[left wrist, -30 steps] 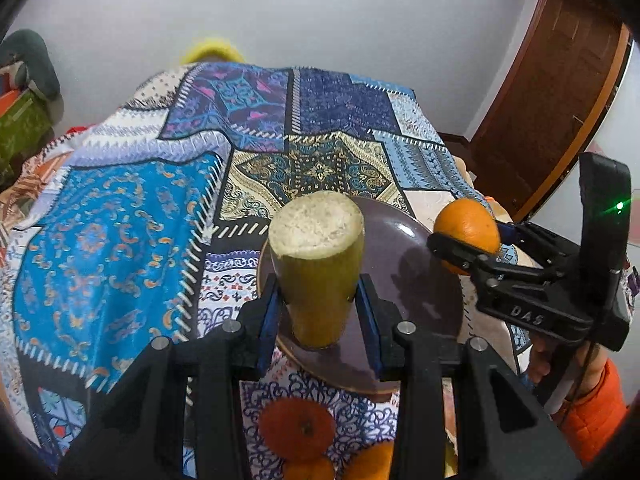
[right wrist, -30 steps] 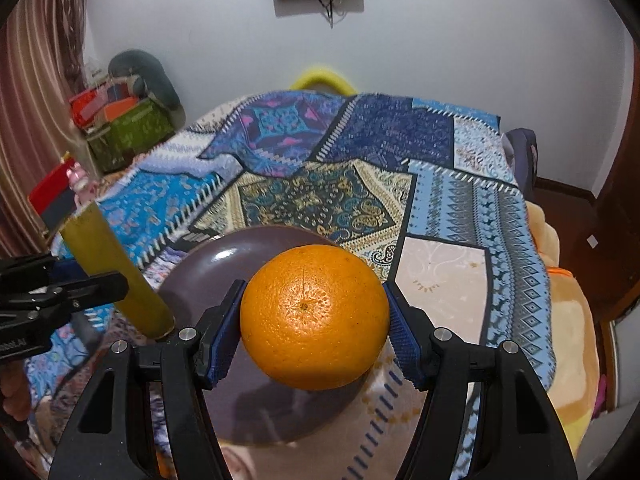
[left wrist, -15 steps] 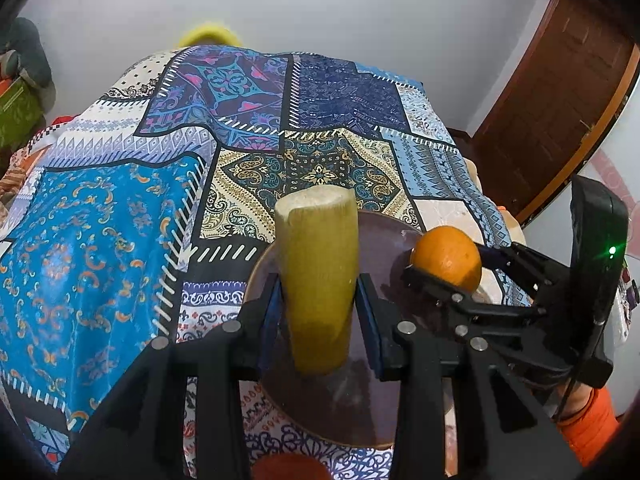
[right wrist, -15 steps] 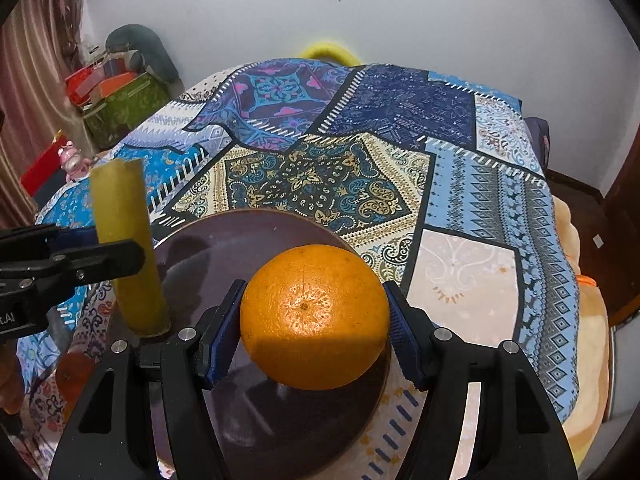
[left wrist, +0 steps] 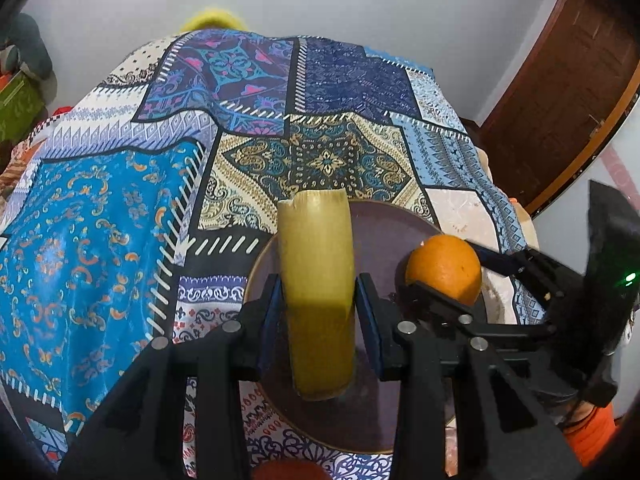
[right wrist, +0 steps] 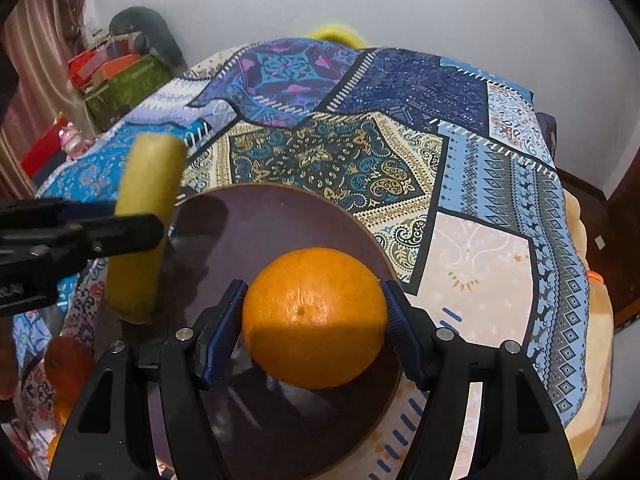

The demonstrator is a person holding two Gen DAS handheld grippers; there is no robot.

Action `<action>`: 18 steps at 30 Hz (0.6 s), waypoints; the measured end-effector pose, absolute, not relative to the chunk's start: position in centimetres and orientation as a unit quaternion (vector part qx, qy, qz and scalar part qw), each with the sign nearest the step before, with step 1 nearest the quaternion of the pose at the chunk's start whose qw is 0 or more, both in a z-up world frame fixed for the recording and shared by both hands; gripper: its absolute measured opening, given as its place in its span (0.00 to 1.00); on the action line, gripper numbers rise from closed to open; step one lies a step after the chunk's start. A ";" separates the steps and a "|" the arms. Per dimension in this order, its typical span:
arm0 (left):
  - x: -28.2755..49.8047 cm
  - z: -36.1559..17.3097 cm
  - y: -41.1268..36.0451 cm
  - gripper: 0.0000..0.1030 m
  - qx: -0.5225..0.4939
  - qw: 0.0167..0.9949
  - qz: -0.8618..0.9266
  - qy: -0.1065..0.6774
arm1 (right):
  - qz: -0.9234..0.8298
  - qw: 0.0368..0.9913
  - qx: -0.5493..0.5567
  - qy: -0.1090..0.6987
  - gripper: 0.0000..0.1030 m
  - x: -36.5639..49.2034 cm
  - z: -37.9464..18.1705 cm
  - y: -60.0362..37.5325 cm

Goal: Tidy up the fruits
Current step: 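Carry the green vegetable and orange onto the brown plate and release both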

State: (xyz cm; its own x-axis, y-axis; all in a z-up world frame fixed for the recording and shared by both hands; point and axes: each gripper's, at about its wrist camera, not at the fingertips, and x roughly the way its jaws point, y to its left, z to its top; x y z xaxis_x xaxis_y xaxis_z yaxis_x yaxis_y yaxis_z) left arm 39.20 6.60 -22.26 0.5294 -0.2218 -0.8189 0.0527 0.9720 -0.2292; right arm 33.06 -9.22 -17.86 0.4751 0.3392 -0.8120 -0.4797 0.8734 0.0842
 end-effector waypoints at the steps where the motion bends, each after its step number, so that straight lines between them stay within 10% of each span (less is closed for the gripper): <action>1: 39.1 -22.3 6.6 0.36 -0.088 0.870 -0.078 0.480 | 0.239 0.857 -0.076 0.451 0.69 33.0 -17.6 -9.3; 18: 31.6 -16.8 6.8 0.36 -0.058 0.897 -0.060 0.435 | 0.229 0.884 -0.044 0.406 0.71 26.8 -11.0 -13.4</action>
State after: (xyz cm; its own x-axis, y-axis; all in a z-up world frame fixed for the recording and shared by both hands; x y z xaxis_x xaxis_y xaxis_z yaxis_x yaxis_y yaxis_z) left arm 31.65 6.77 -16.85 0.6146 -0.1591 -0.7726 0.0574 0.9859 -0.1573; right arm 26.76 -13.42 -11.04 0.5664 0.3679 -0.7375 -0.4400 0.8916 0.1068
